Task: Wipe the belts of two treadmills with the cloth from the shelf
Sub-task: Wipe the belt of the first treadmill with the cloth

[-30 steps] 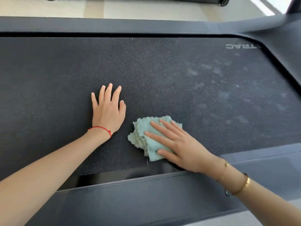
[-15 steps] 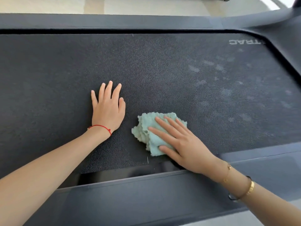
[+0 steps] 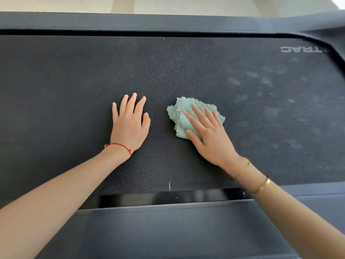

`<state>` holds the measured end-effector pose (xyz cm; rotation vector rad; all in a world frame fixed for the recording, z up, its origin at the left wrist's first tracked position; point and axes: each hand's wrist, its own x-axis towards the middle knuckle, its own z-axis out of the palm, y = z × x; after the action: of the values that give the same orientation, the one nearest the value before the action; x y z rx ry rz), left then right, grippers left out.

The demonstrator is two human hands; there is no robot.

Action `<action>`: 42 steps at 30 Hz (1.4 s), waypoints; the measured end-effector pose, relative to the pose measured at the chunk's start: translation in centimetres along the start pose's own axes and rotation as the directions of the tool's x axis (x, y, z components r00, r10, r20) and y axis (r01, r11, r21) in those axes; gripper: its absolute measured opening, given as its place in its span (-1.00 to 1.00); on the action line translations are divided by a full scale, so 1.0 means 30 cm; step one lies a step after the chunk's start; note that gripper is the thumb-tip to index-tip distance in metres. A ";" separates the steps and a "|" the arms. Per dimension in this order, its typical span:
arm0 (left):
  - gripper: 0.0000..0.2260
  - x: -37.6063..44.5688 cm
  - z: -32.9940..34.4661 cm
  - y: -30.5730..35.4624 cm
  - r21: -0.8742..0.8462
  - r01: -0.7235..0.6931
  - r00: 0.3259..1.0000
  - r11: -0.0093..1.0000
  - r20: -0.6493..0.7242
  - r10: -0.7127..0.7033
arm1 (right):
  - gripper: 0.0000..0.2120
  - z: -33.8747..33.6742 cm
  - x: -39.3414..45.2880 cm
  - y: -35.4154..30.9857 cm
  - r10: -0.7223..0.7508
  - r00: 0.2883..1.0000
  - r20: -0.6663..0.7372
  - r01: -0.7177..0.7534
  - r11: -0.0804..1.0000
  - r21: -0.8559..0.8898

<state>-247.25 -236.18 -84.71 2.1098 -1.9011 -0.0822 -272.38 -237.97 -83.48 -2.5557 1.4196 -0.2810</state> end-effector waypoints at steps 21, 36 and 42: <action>-0.42 -0.018 0.006 0.065 0.018 -0.039 0.999 0.999 0.036 0.038 | -0.50 -0.015 -0.023 0.018 0.003 1.000 0.031 -0.003 1.000 0.018; -0.48 0.129 0.047 0.240 -0.008 -0.129 0.979 0.992 0.160 0.129 | -0.48 -0.105 -0.063 0.167 0.265 0.961 0.083 -0.261 0.964 -0.052; -0.49 0.153 0.057 0.301 -0.049 -0.062 0.985 0.997 0.159 0.069 | -0.48 -0.096 -0.157 0.115 0.237 0.964 0.117 -0.236 0.971 -0.027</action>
<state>-255.79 -241.71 -83.31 2.0656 -2.0378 -0.2853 -278.40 -235.98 -81.96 -2.3366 1.6631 -0.0785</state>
